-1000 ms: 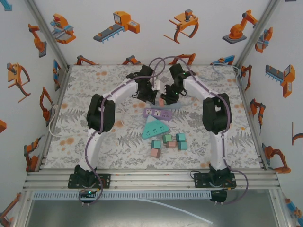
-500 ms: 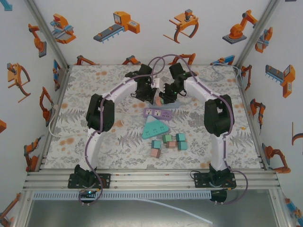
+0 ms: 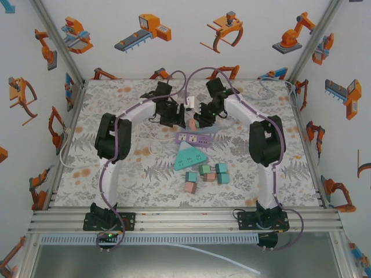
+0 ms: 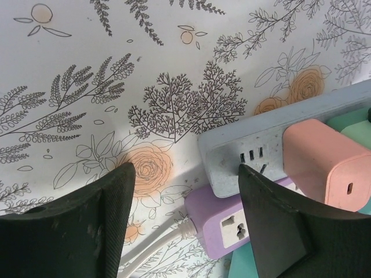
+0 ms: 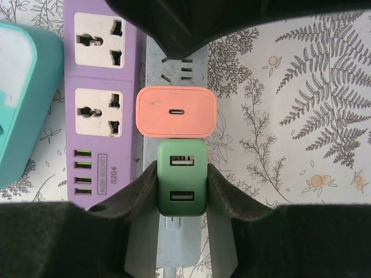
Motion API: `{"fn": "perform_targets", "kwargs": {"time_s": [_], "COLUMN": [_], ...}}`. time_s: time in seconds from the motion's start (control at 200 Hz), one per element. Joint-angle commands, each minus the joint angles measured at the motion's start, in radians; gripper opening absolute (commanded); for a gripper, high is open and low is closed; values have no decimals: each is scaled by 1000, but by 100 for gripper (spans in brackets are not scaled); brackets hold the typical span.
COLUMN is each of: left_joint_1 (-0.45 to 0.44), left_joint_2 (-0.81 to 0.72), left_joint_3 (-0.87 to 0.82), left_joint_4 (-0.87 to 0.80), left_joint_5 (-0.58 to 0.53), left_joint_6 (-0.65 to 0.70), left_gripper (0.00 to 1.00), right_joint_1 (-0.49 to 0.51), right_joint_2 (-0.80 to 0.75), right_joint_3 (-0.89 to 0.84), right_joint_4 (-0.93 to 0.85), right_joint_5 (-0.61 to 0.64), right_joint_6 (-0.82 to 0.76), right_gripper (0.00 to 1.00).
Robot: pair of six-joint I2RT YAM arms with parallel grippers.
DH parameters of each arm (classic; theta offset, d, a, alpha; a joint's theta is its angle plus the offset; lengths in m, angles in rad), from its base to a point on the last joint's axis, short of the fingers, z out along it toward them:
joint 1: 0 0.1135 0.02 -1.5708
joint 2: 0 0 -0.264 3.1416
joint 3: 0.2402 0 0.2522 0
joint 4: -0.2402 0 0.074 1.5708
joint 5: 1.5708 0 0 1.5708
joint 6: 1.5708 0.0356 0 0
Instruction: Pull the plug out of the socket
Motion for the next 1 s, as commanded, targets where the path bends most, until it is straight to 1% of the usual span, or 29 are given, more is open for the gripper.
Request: {"fn": "perform_targets", "kwargs": {"time_s": [0.0, 0.15, 0.371, 0.466, 0.721, 0.846, 0.926, 0.996], "left_joint_1": [4, 4, 2, -12, -27, -35, -36, -39], "left_joint_2": [55, 55, 74, 94, 119, 133, 145, 154], "left_joint_3": [-51, -72, -60, -31, -52, -22, 1, 15], "left_joint_4": [-24, -16, -46, -120, -189, -236, -273, -303], "left_joint_5": [-20, -1, -19, -68, -137, -218, -279, -324], "left_joint_6": [-11, -15, -4, 31, 45, 50, 51, 56], "left_gripper": [69, 75, 74, 73, 71, 69, 66, 60], "right_joint_1": [8, 6, 6, 6, 20, 32, 34, 35], "right_joint_2": [4, 4, 7, 1, -56, -81, -106, -129], "right_joint_3": [0, -7, -14, -25, -97, -127, -151, -172], "right_joint_4": [32, 34, 48, 78, 249, 298, 343, 389], "right_joint_5": [-73, -72, -79, -72, -81, -111, -137, -153], "right_joint_6": [14, 13, 27, 48, 157, 196, 239, 279], "right_gripper": [0, 0, 0, 0, 0, 0, 0, 0]}}
